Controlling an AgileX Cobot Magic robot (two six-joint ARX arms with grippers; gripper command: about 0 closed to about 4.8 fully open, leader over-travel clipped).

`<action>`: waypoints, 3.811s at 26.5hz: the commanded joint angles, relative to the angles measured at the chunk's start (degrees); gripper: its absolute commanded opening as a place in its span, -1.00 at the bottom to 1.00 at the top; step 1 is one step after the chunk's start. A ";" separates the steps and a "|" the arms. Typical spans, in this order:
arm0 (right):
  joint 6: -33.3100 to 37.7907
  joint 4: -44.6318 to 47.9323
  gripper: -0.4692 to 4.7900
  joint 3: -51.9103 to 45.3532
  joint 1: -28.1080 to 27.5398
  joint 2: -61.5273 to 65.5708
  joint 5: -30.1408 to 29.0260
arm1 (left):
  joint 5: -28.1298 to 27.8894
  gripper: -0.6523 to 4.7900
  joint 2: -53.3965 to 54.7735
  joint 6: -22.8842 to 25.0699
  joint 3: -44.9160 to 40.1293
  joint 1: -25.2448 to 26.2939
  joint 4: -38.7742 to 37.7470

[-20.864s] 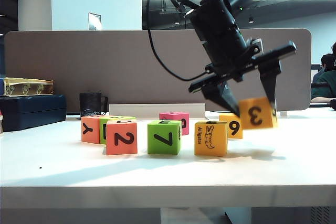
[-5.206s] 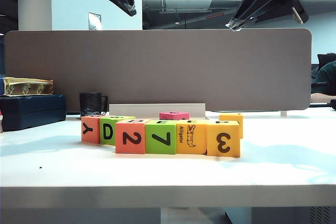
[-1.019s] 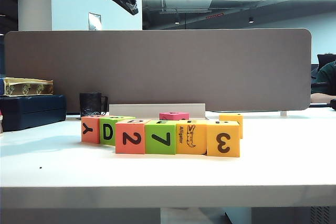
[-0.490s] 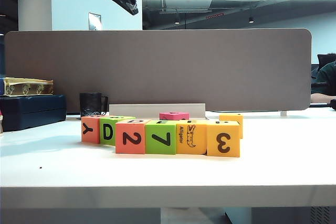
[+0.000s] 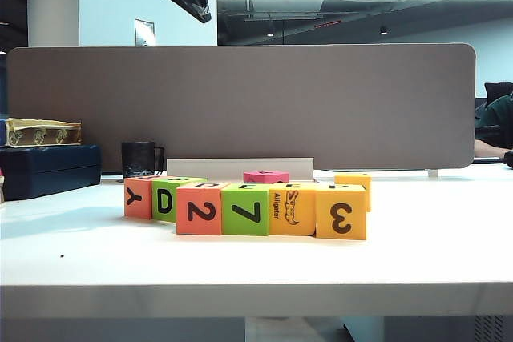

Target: Select the appropriate blocks from the scattered letter blocks on the table and arrange them in a row to spell out "DEEP".

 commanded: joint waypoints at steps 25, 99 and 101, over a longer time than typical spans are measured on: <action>0.02 0.20 -0.74 -0.31 0.13 -0.44 -0.04 | -14.14 -0.70 -30.10 5.70 -27.80 10.25 22.29; 0.02 0.20 -0.74 -0.31 0.15 -0.42 -0.07 | -12.70 -0.70 -104.69 -8.17 -118.14 25.62 55.04; 0.02 0.22 -0.74 -0.31 0.15 -0.42 -0.07 | -12.63 -0.70 -104.69 -8.20 -118.14 25.57 55.04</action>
